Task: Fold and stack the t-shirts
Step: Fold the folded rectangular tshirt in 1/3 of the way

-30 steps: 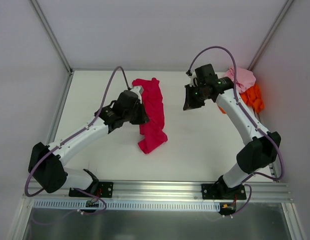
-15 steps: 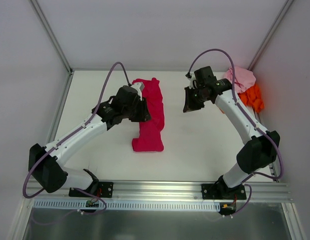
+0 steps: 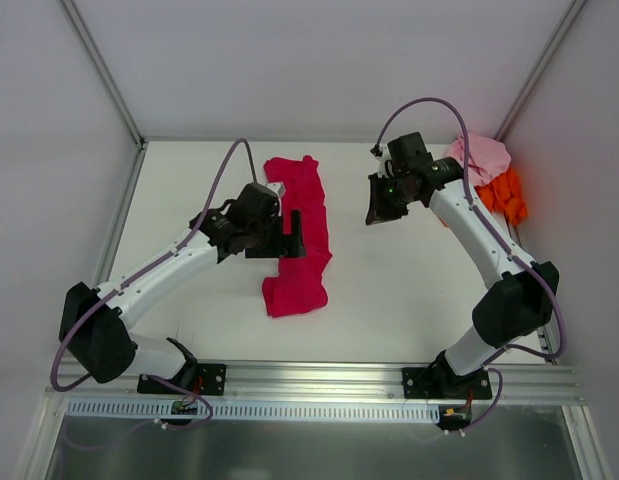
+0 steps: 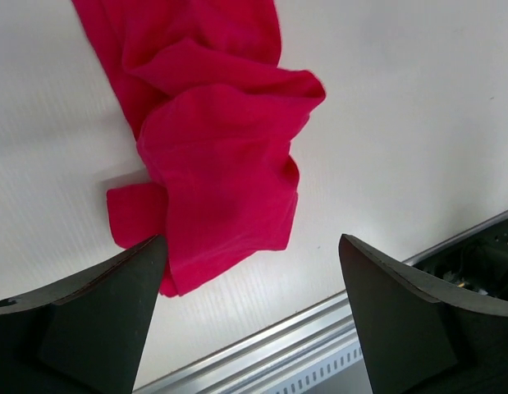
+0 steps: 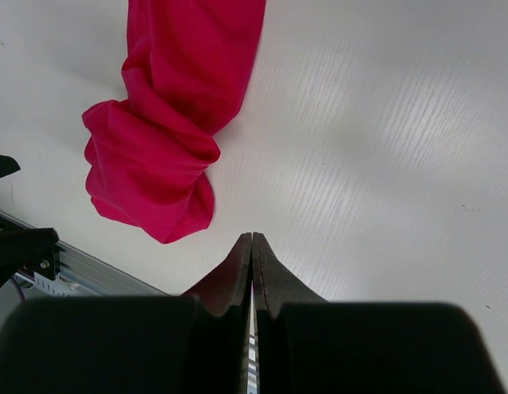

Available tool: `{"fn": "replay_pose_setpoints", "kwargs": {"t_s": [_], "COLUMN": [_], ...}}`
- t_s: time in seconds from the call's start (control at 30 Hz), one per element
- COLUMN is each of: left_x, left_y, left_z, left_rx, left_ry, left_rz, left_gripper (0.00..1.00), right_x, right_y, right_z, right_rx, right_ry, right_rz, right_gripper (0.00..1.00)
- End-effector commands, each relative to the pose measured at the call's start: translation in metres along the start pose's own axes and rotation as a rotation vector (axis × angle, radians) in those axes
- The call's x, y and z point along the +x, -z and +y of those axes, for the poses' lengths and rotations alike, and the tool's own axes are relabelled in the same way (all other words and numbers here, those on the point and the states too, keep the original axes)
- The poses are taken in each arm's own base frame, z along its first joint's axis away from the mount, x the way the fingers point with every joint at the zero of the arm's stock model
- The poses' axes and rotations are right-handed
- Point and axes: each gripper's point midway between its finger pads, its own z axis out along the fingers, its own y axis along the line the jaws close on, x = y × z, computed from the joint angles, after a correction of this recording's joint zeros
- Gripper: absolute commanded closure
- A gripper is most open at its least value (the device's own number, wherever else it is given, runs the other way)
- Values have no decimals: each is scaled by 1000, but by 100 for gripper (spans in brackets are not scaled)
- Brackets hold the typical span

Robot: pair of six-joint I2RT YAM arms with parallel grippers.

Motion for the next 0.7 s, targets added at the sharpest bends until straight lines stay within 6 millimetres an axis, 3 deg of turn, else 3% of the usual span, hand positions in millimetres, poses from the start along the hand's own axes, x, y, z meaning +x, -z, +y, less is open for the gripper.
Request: {"fn": "replay_pose_setpoints", "kwargs": {"t_s": [0.0,0.23,0.5,0.67], "left_x": [26,58,79,103], "left_y": [-15,-53,-46,-47], "left_z": [13,34,51,58], "left_rx": [-65,-134,-188,-175], "left_ry": [14,-13,50,114], "left_rz": [116,266,282,313], "left_gripper": [12,11,7,8], "right_x": [-13,-18,-20,-19], "right_y": [14,22,28,28], "right_z": [8,7,4,7], "right_rx": [-18,-2,23,4], "right_ry": [24,35,45,36], "right_rz": [-58,-79,-86,-78], "right_gripper": [99,99,99,99]}}
